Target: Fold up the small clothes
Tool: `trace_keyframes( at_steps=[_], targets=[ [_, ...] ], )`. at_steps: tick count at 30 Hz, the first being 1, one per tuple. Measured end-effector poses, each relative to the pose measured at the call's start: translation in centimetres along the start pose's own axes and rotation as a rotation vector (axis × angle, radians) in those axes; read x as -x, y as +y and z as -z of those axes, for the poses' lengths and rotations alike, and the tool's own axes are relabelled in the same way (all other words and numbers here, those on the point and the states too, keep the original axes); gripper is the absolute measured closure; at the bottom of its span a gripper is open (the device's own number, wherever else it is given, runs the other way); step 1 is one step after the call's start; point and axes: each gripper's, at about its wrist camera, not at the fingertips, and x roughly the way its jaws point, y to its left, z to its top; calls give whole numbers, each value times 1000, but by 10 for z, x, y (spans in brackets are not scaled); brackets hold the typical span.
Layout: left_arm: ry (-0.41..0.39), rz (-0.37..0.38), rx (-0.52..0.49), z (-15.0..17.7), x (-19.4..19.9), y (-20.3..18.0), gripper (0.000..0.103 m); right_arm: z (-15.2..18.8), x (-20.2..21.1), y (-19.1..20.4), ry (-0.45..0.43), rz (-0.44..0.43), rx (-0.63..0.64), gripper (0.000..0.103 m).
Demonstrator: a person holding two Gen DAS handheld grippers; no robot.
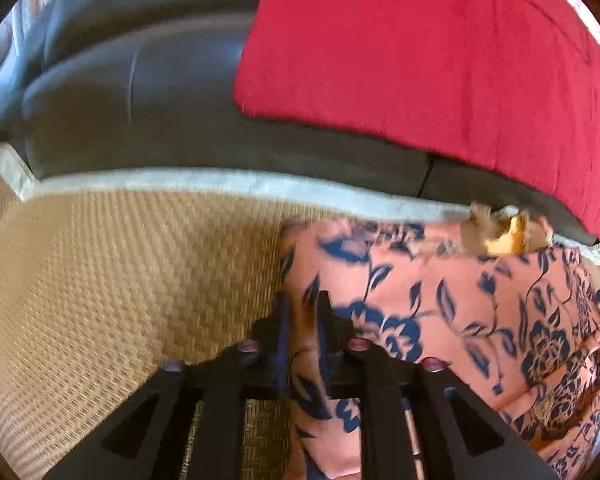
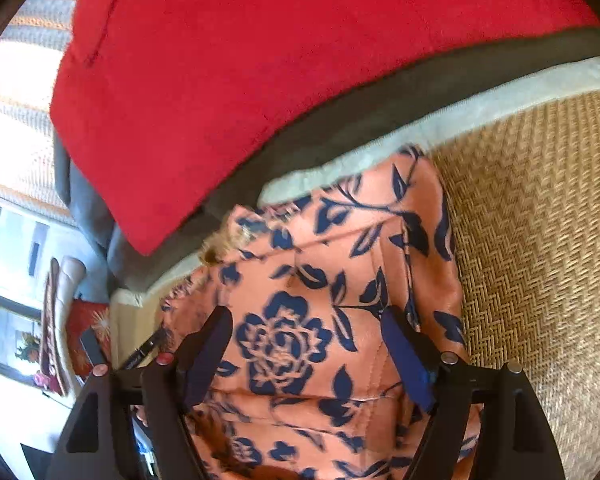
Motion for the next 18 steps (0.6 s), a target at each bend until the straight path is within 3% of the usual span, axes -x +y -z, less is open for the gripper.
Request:
trace_keyframes(
  at_steps=[1,2,5,7,9,11,13,18],
  targets=[
    [-7,12,-4,-1,3,2,58,-4,6,7,-20,-28,13,23],
    [-10,20,-5,-3,2,1,52,-7,6,10,-22,-52,7,23],
    [48,2,36,-3,-18,1,49,-17,-11,0,11,-73,-27,22],
    [73,-3,50,-2,-29,3,49,-19,-28,-24,26,33,-95,24],
    [55,-25,42,1,-7,8,49,-15,-17,-29,-19,-23,-146,25],
    [-9,15,44,10,28,14,45,-1,10,-14,-56,-20,-76,24],
    [-36,18,42,24,53,17,33,20,33,-6,-60,8,-11,24],
    [-24,69,86,94,119,28,31,90,89,-18,-29,85,48,24]
  ],
)
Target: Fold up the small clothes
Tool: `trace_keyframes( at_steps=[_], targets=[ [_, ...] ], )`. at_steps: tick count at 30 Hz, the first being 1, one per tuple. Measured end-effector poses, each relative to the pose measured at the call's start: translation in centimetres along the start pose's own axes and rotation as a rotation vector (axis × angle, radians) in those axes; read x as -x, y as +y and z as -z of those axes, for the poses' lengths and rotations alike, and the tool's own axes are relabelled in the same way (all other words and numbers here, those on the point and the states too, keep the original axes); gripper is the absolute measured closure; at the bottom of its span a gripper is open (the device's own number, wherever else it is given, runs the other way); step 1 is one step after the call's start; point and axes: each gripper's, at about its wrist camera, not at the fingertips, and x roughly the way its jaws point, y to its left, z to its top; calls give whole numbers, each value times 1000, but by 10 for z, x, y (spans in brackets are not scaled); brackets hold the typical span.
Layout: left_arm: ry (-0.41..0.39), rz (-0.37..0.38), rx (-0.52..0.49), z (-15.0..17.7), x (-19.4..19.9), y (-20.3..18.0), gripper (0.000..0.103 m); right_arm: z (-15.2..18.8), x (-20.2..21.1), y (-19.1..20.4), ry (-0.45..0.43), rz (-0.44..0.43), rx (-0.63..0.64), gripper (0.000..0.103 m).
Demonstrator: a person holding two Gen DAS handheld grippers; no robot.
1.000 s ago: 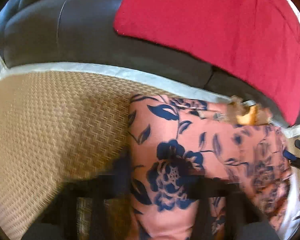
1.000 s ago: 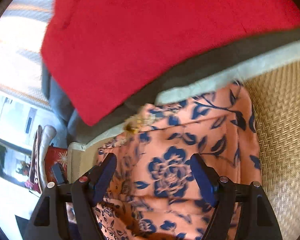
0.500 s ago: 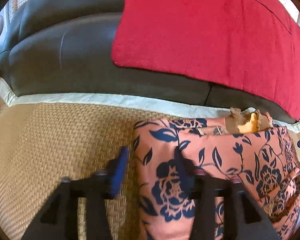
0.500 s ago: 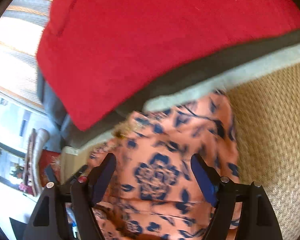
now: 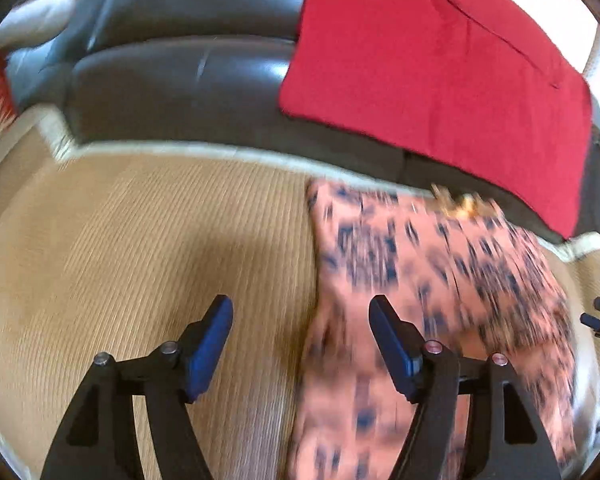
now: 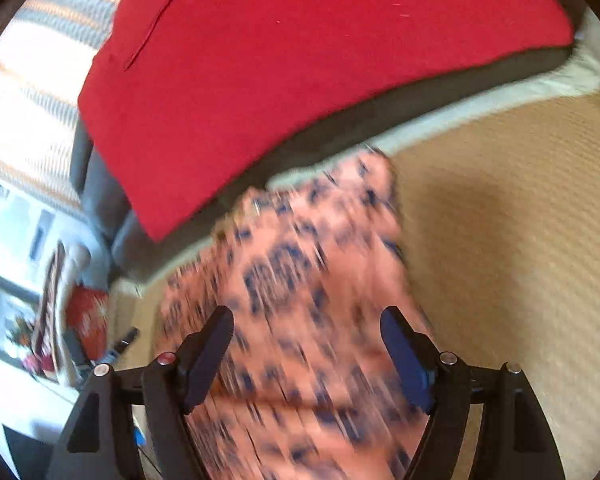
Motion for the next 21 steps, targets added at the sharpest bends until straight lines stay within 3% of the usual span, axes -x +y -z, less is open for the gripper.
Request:
trace_keyframes(
  at_steps=[5,10,14,17,21],
  targets=[
    [73,31,34,82,58,22,31,77,57,-37,93,61,7,24],
    [122,44,72,133,74,22,31,132,86,-60,142,57,-51,24],
    [164,54,87,158,70,15,31,166,83,-59,192,37,-66,24],
    [176,54,80,168,71,9,31,176,74,-50,204,85,-14,25],
    [175,38,30,174,74,-4,31,185,65,-40,228,84,-7,26]
  ],
)
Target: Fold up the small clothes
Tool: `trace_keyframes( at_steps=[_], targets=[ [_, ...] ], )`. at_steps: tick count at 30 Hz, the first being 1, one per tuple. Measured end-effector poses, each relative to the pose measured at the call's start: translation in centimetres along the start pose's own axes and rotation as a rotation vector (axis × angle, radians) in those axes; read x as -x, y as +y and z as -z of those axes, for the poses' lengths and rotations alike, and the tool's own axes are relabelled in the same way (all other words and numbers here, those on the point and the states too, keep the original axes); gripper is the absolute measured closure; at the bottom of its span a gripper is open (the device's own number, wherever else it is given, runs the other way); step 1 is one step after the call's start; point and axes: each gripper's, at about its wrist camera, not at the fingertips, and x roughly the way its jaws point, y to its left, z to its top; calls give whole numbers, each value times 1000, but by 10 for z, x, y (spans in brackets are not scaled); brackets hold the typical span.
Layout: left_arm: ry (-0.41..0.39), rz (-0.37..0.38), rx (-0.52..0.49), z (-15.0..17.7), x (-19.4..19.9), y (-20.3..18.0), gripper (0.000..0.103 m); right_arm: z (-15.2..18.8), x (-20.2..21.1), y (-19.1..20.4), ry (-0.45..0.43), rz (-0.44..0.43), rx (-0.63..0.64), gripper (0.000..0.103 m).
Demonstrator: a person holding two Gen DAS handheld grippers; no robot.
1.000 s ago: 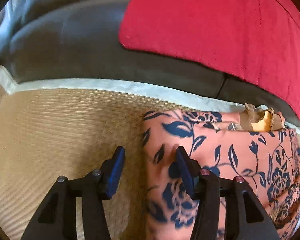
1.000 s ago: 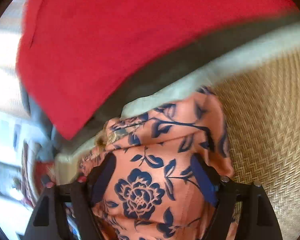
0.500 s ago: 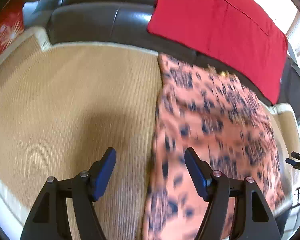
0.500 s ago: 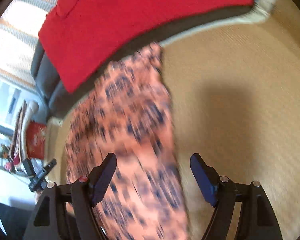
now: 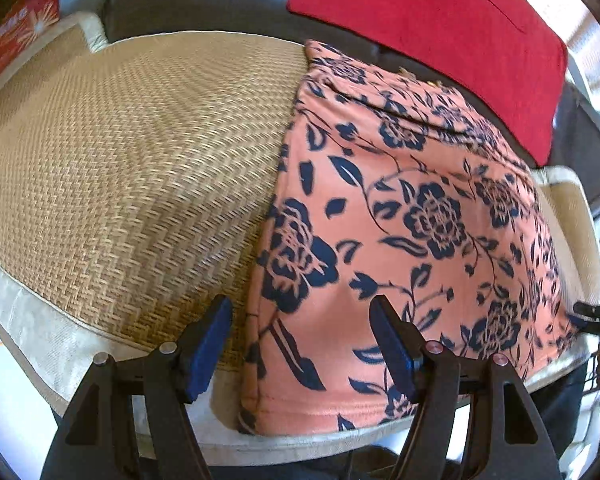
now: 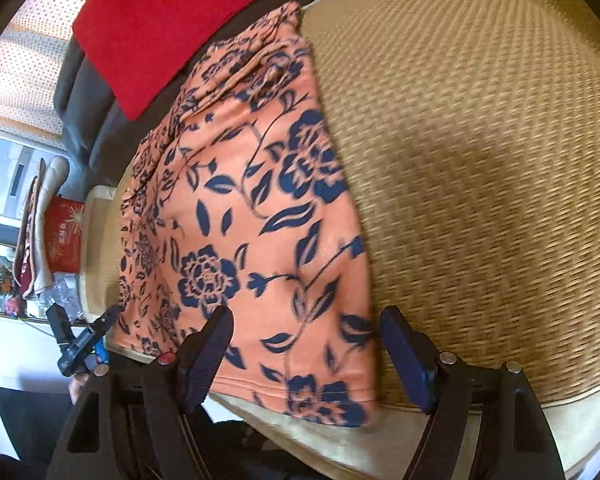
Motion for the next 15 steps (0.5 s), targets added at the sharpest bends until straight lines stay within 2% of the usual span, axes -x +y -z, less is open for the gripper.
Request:
trace_keyframes(
  at_steps=[2,4,8,11,12,14,15],
  targets=[
    [12,7,-2,5,1,-3,31,7,-6,4,4,23,12,31],
    [22,11,8,7,2,-2,31,12,-7,1,-2,23,-12,44],
    [44,23,19,9,0,0,31,11,-7,-7,-19,21,-67,48],
    [67,-12,-30,10,-6,-9,32,10,-9,-4,-13,41,-48,47],
    [70,-30,-37,11,-7,-10,34,10,-11,-2,-11,46,-42,48],
    [71,-35,-27,12,-7,-10,46,10,-11,-3,-9,58,-51,55],
    [81,-22,-15,13,-6,-8,64,10,-13,-4,-1,58,-60,68]
  ],
)
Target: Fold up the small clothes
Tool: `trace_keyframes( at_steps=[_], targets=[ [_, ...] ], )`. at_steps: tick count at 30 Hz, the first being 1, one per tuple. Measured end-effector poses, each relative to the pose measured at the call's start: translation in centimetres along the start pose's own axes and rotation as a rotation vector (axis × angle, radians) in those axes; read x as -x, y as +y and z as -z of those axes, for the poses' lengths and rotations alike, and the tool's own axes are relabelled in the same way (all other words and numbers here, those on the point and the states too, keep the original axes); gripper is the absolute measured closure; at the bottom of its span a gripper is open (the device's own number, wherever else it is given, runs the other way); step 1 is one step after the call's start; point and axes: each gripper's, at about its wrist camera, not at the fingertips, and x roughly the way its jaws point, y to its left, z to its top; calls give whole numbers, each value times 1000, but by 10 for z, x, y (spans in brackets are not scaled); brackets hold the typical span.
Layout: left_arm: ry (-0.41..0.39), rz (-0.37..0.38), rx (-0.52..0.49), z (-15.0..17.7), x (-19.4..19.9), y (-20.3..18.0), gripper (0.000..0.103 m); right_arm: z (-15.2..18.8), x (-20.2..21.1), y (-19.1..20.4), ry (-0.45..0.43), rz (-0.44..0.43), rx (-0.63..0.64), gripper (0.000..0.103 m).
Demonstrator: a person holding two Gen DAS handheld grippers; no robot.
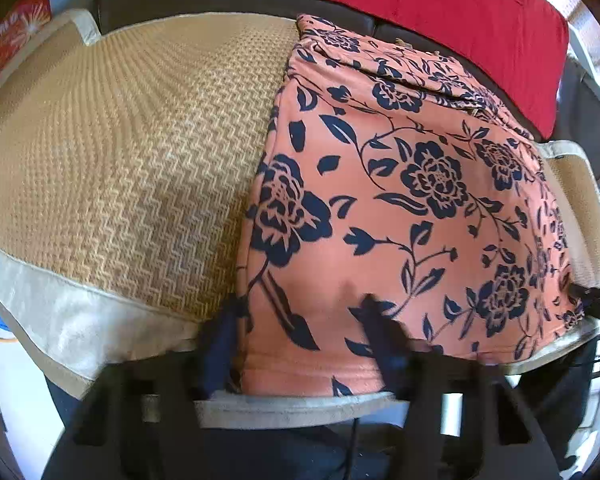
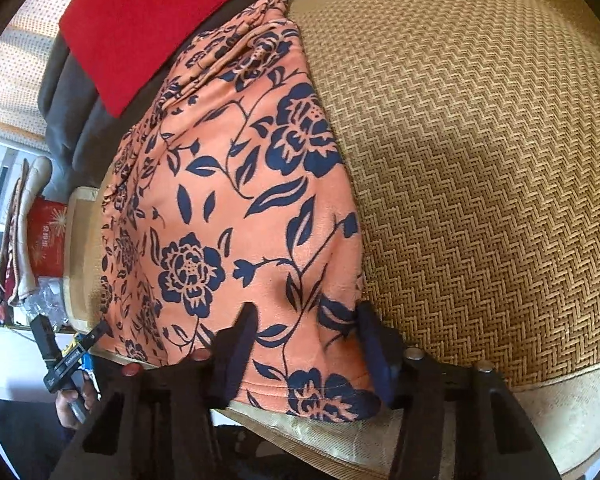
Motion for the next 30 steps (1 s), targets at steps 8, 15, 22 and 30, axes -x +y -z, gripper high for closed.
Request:
trace_keyframes(
  at_steps=[8,15,22,30],
  targets=[
    [12,44,73,5,2,22,82,5,5,-11,12,-27,-40,77],
    [-12,58,45,-3,5,11,96,2,0,-8,29,-40,-46,93],
    [-68,83,104,-10,18,24,96,1,27,-15,-43,-128,-101,91],
    [-2,88,127,0,-4,29,76,7,9,5,-13,-61,7,42]
  ],
)
